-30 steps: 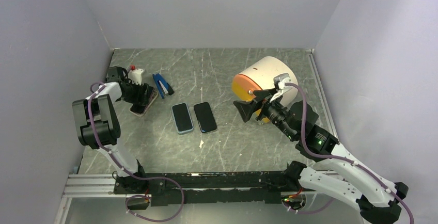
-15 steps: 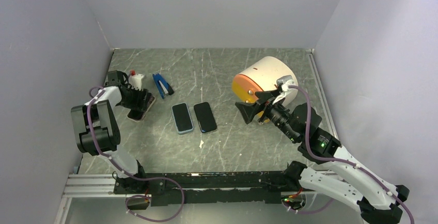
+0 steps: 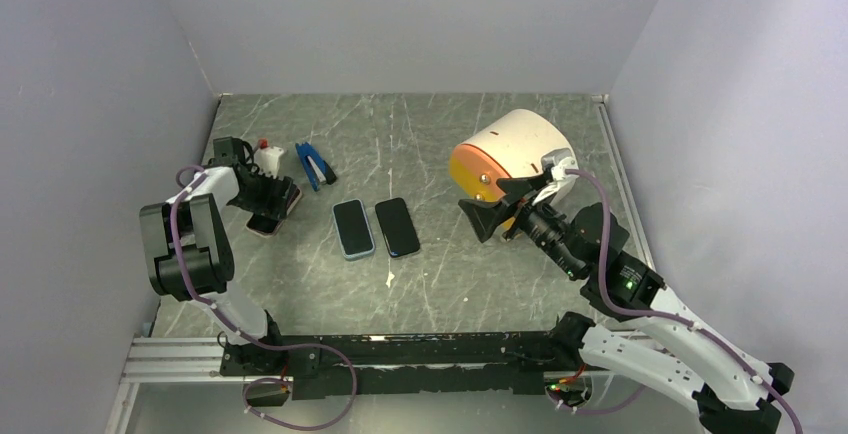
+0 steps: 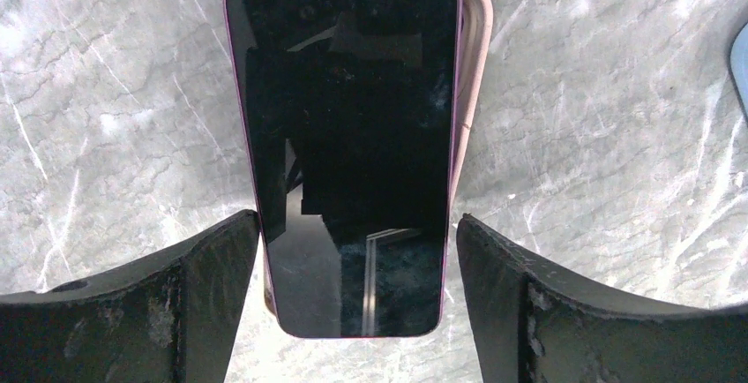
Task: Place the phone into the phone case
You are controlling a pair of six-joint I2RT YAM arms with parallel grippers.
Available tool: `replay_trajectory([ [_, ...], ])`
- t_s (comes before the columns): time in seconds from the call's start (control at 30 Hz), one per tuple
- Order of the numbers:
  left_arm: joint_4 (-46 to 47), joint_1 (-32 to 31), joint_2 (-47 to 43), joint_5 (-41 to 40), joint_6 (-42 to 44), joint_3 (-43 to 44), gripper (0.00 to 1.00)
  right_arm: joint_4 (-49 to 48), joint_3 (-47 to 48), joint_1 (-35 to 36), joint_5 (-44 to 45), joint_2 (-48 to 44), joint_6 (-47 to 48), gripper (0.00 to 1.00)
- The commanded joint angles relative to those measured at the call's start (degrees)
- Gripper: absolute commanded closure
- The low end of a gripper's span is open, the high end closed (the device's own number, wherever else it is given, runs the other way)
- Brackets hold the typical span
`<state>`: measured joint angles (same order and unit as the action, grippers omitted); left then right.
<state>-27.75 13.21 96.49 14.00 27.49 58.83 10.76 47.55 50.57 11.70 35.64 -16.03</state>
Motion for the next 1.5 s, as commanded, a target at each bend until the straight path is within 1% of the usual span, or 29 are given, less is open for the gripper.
replay_trajectory([
  [0.0, -2.3, -0.2, -1.6, -0.5, 1.4, 1.1, 0.14, -1.0, 0.5, 0.1, 0.3, 0.5, 0.3, 0.01],
  [0.13, -2.9, -0.3, -1.6, -0.5, 2.3, 1.9, 0.12, -1.3, 0.3, 0.1, 0.3, 0.4, 0.3, 0.01],
  [0.23, -4.2, -0.2, 0.2, 0.2, 3.5, 3.2, 0.11, -1.1, 0.3, 0.1, 0.4, 0.3, 0.4, 0.01],
  [0.33, -5.0, -0.3, 2.4, -0.7, 3.7, 3.9, 0.12, -0.5, 0.7, 0.1, 0.9, 0.1, 0.8, 0.01],
  [0.47, -4.7, -0.2, 2.9, -0.2, 4.1, 3.5, 0.13, -0.5, 0.5, 0.1, 1.5, -0.4, 1.0, 0.01],
  [0.57, -6.1, -0.4, 3.4, 1.5, 4.3, 4.2, 0.15, -0.8, 0.3, 0.1, 1.4, -0.4, 1.1, 0.01],
  [0.67, -7.2, -0.9, 3.9, 1.5, 4.0, 4.7, 0.17, -0.7, 0.5, 0.1, 1.4, -0.2, 1.4, 0.01],
  [0.8, -8.7, -2.7, 2.4, 2.5, 2.5, 4.2, 0.24, -1.0, 0.5, 0.1, 1.3, 0.0, 1.6, 0.01],
  [0.9, -10.5, -3.3, 0.7, 1.3, 1.9, 2.3, 0.26, -1.1, 0.8, 0.1, 0.5, 0.3, 1.4, 0.01],
  [1.0, -9.7, -3.3, -1.2, 0.3, 1.4, 0.3, 0.27, -1.2, 1.0, 0.1, -0.5, 0.3, 0.7, 0.01],
  [1.23, -10.2, -3.6, -4.8, 1.2, 0.8, -3.4, 0.28, 0.5, 2.1, 0.1, -2.0, 0.4, -0.7, 0.01],
  [1.47, -11.6, -4.6, -7.2, -0.2, -3.1, -4.8, 0.28, -1.4, -0.1, 0.1, -2.9, -1.4, -3.1, 0.01],
])
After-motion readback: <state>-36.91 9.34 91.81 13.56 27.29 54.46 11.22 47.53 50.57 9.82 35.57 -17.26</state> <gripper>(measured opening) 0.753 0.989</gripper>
